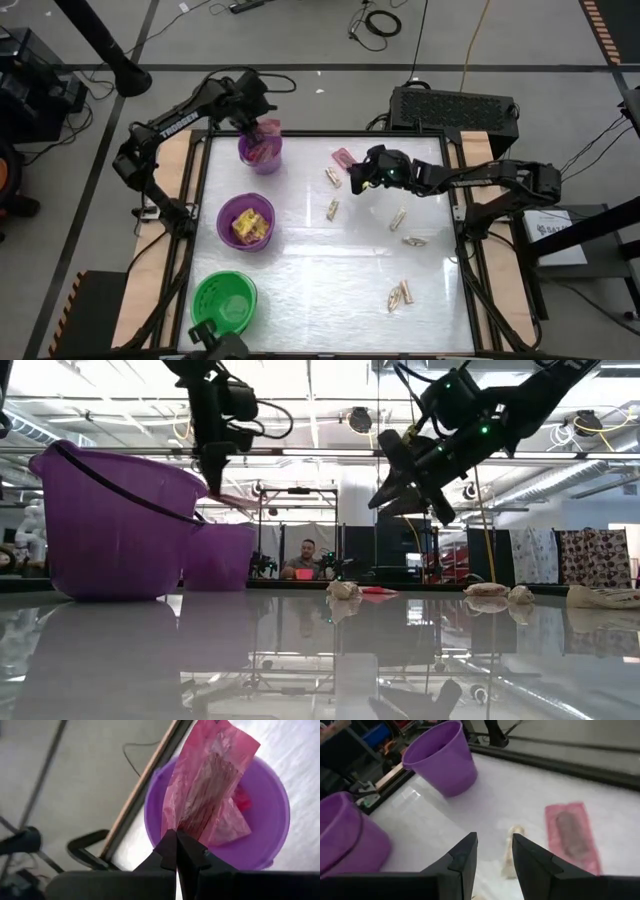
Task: Sort candy by brand, put in halloween buckets
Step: Put the red candy into the top purple bucket
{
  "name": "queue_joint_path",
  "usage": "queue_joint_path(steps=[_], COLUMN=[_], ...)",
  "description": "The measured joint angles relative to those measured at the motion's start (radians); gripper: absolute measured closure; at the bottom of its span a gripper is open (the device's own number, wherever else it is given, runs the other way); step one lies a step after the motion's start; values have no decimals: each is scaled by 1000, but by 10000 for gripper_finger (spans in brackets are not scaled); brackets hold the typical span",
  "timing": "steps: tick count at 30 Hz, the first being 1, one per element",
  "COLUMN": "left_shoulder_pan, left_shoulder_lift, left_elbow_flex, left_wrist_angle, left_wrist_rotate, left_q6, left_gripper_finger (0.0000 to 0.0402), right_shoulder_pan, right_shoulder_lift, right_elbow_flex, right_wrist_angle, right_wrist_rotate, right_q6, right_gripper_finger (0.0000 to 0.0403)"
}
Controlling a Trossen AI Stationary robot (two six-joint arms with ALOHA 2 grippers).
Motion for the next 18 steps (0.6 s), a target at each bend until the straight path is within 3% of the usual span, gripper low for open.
queue_joint_path(steps=[10, 18], left_shoulder_pan=[34, 31], left_shoulder_lift=[0, 0], left_elbow_flex=[-43, -93], left_wrist_angle=[-50, -49], left_wrist_rotate=[111, 101], left_q6=[-95, -104], left_gripper_finger=[400, 365], right_shoulder_pan=[-112, -155], right_shoulder_lift=[0, 0], right_elbow_flex=[0, 0], right_wrist_angle=[25, 29], right_wrist_rotate=[-62, -106], right_q6=[-142, -140], right_gripper_finger=[287, 287])
